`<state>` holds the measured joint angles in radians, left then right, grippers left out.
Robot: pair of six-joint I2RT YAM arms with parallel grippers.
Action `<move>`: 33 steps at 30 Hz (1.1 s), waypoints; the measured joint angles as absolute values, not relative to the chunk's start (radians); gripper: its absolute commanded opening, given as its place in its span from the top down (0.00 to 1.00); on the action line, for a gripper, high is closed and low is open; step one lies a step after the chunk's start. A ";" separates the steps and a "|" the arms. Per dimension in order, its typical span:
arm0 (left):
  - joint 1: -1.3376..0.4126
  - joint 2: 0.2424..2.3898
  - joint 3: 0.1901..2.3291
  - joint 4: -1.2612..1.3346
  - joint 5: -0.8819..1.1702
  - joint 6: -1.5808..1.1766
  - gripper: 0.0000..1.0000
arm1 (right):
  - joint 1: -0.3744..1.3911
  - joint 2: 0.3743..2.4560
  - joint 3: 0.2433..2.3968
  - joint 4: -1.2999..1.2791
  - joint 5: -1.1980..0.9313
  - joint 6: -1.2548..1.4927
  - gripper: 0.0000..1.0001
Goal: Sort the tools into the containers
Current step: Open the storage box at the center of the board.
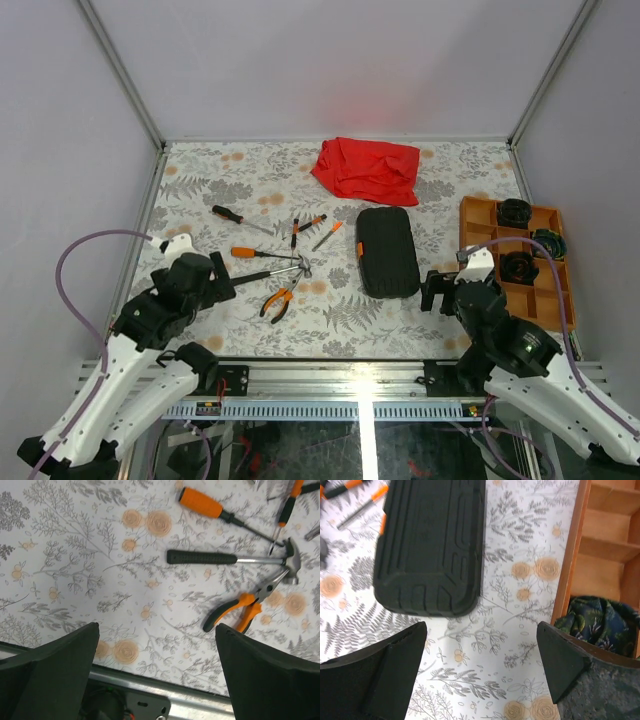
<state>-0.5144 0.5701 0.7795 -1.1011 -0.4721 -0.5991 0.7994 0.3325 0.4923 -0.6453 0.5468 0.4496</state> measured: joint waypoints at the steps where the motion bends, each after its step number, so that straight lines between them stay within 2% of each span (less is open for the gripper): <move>1: -0.502 0.594 0.790 -1.082 -0.467 -0.597 0.01 | 0.811 0.348 0.511 -0.636 0.568 0.451 0.02; 14: -0.432 0.836 0.886 -0.895 -0.418 -0.592 0.01 | 0.883 0.493 0.660 -0.566 0.786 0.492 0.01; 22: -0.424 0.951 0.954 -0.833 -0.397 -0.621 0.00 | 0.890 0.685 0.762 -0.622 0.865 0.551 0.01; 27: -0.424 0.994 0.990 -0.781 -0.393 -0.617 0.00 | 0.891 0.815 0.809 -0.642 0.843 0.558 0.01; 33: -0.424 1.011 1.012 -0.736 -0.376 -0.574 0.00 | 0.892 1.021 0.865 -0.630 0.678 0.516 0.01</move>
